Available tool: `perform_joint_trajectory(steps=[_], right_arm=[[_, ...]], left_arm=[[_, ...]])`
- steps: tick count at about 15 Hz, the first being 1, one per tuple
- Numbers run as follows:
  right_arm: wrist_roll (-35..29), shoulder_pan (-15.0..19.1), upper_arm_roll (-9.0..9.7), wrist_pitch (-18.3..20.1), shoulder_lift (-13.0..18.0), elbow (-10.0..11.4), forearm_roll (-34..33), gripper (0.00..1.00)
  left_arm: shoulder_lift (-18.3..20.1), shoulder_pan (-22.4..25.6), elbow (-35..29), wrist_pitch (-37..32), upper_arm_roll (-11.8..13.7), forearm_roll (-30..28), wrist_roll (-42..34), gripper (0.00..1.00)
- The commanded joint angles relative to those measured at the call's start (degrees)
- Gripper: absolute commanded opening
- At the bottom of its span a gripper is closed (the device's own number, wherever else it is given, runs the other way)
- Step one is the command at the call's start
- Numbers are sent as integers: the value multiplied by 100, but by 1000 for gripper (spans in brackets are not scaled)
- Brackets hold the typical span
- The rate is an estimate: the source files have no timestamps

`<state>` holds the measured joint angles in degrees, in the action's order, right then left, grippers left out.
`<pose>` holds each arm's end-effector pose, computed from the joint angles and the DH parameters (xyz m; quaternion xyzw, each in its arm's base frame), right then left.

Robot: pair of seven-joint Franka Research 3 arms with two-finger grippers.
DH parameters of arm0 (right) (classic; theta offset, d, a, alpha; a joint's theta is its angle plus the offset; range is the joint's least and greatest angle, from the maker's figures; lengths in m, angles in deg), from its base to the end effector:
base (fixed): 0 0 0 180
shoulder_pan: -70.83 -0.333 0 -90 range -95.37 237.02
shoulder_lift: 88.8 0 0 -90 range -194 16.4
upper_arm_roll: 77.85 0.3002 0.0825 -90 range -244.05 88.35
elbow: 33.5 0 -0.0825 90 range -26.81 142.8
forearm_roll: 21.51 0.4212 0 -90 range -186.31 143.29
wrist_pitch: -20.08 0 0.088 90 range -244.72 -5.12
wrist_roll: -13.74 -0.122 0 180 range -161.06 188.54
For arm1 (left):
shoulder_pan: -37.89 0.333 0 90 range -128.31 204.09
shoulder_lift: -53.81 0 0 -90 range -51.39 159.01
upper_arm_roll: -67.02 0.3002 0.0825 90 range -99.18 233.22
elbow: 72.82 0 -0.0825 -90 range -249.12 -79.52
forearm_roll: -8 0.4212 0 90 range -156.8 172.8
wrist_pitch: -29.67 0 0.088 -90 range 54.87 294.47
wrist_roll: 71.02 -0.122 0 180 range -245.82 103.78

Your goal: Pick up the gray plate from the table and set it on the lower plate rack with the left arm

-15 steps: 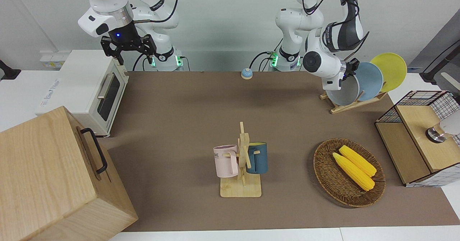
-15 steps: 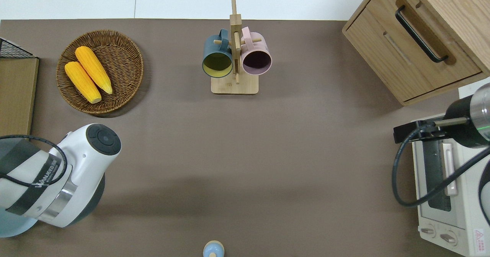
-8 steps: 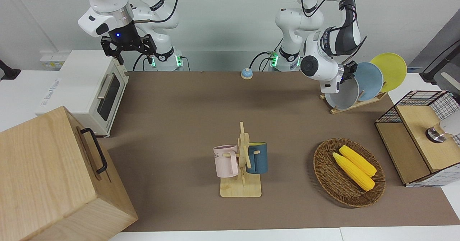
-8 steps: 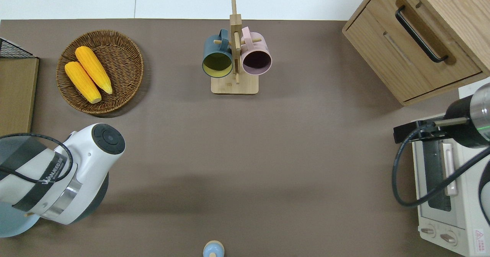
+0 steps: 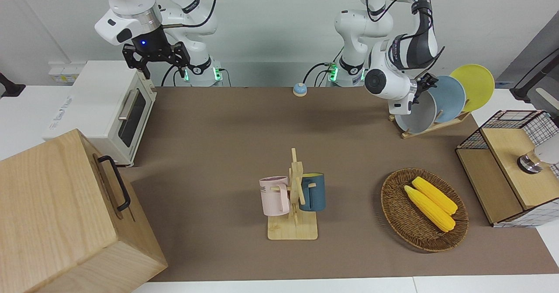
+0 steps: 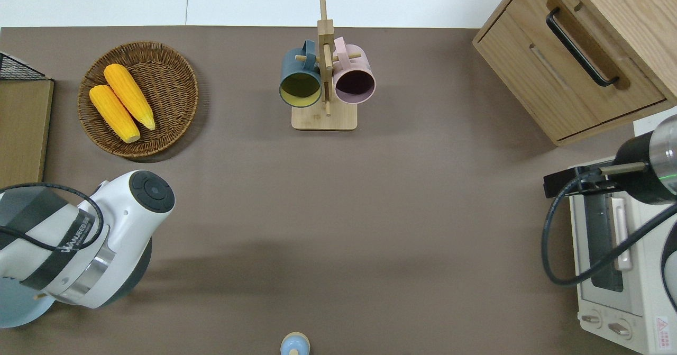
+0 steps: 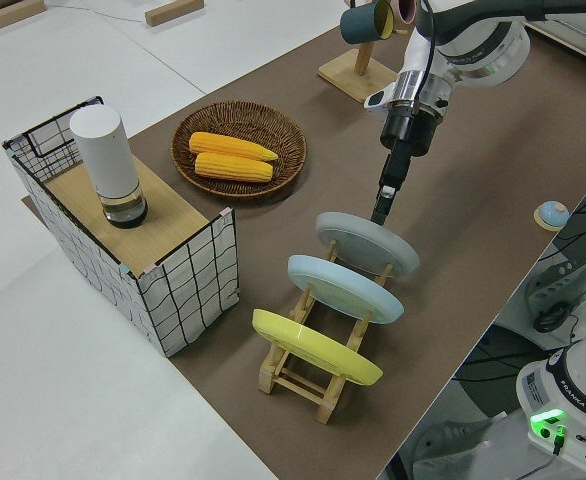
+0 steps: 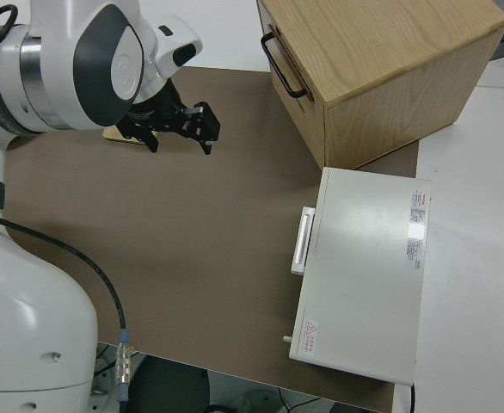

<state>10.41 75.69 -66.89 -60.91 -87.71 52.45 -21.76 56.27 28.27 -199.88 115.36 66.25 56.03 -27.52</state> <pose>0.5653 0.0609 0.6268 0.9991 0.0238 -0.0335 0.0067 0.4884 0.0074 0.3500 -0.8557 -0.1435 0.0931 0.4883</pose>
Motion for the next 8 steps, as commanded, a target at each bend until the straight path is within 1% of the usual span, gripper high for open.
perform_joint_trajectory(steps=[1, 4, 8], right_arm=[[8, 41, 29, 83, 14, -35, 43, 987], [8, 41, 38, 83, 14, -35, 43, 990], [8, 41, 38, 83, 14, -35, 43, 987]], left_arm=[[0, -57, 93, 36, 51, 67, 1, 1000], [-17, -57, 313, 36, 51, -109, -87, 1000], [-26, -4, 865, 36, 59, -863, -333, 1000]])
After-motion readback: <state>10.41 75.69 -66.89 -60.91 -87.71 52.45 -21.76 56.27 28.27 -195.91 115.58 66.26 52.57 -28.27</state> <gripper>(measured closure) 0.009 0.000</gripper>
